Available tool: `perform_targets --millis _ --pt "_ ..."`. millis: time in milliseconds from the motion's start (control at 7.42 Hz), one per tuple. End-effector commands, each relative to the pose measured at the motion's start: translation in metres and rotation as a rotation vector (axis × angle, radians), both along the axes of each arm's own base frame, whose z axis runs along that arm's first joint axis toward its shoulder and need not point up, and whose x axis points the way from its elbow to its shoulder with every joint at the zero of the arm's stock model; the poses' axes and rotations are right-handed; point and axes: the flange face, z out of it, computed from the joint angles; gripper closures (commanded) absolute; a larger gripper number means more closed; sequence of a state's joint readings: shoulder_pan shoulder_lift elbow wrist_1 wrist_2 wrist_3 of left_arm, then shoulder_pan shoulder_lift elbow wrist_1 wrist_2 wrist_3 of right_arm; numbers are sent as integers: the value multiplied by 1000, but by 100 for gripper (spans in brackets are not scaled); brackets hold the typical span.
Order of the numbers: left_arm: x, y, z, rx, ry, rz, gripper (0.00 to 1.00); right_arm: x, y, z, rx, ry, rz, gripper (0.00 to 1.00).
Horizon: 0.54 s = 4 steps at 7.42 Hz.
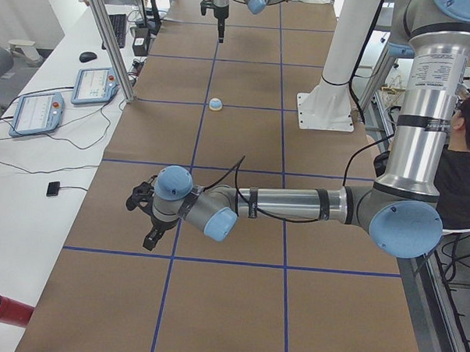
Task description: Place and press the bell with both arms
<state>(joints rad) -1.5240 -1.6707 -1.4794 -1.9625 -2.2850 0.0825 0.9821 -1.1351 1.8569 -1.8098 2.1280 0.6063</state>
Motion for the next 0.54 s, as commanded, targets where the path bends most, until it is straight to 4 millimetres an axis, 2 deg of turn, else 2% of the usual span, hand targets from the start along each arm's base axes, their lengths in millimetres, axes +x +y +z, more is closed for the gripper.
perform_targets --millis 0,269,404 --pt "-13 27 -8 -139 -33 51 0 84 -4 64 0 -27 -71 0" --pt "-13 47 -12 -194 -32 54 0 164 6 130 38 -1 -123 0" --pt "-14 56 -14 -188 -32 53 0 208 21 167 22 -9 -125 0"
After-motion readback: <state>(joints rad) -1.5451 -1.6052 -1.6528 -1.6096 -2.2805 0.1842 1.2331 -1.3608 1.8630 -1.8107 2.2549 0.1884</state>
